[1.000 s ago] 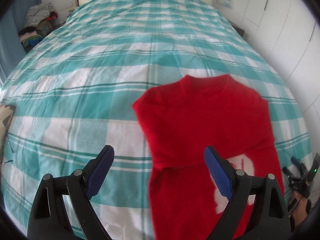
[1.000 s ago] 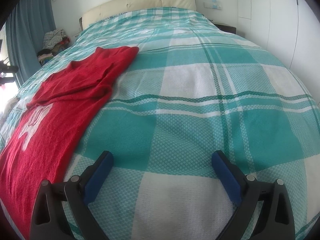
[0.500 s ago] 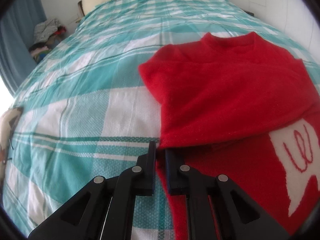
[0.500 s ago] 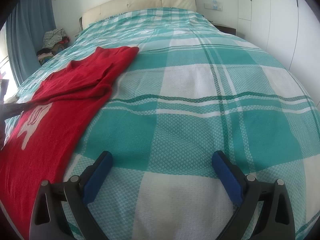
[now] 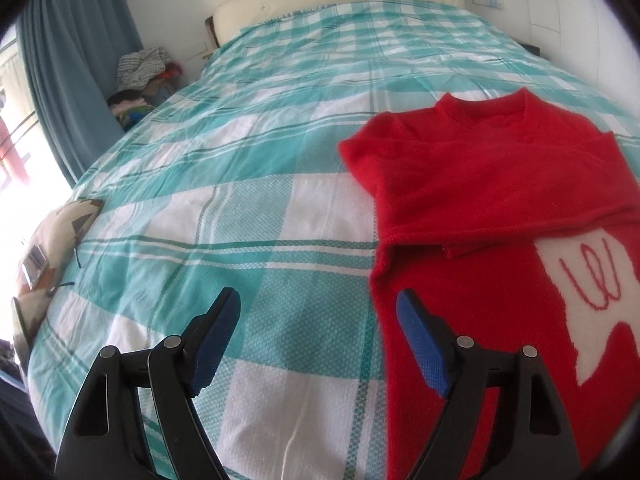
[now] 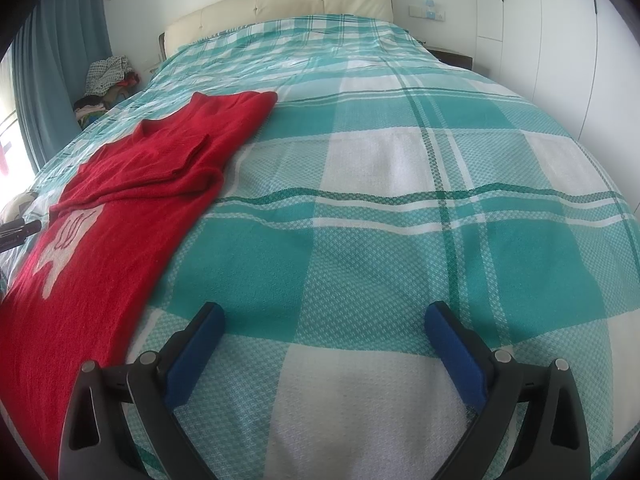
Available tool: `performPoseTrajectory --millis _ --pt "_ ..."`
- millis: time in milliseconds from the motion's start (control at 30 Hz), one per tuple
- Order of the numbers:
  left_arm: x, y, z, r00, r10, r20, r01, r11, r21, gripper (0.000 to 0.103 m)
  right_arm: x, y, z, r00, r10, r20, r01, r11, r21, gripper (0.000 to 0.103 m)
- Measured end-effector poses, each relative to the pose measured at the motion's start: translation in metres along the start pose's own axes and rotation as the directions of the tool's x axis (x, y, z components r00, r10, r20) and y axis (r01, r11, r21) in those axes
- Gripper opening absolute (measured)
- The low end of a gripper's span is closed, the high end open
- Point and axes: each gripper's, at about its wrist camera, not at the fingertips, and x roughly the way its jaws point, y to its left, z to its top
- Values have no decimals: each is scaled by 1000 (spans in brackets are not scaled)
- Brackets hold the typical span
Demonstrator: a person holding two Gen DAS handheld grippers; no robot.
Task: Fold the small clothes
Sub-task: 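Move both grippers to the ribbed hem of the red sweater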
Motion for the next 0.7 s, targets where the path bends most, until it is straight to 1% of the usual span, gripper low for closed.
performPoseTrajectory --millis 300,433,533,600,633,667,700 --pt "-22 -2 -6 1000 9 1 -9 1000 6 83 0 0 0 1000 0 0 0 1000 0 100" --pt "-31 0 -9 1000 8 3 -8 1000 -8 89 0 0 0 1000 -1 0 1 1000 -1 100" --pt "-37 3 -15 1000 -6 -14 6 1000 -15 89 0 0 0 1000 -1 0 1 1000 -1 100" --pt "-42 7 -24 997 -48 -56 47 998 -29 89 -1 0 0 1000 0 -2 0 1000 1 100" --pt "-45 10 -31 992 -87 -88 84 996 -38 89 -4 0 0 1000 -1 -5 1 1000 4 100" --pt "-49 13 -40 984 -130 -122 125 991 -48 89 -9 0 1 1000 1 -13 -1 1000 12 99" --pt "-52 17 -51 974 -170 -151 164 985 -57 89 -17 1 2 999 23 -23 -22 999 31 99"
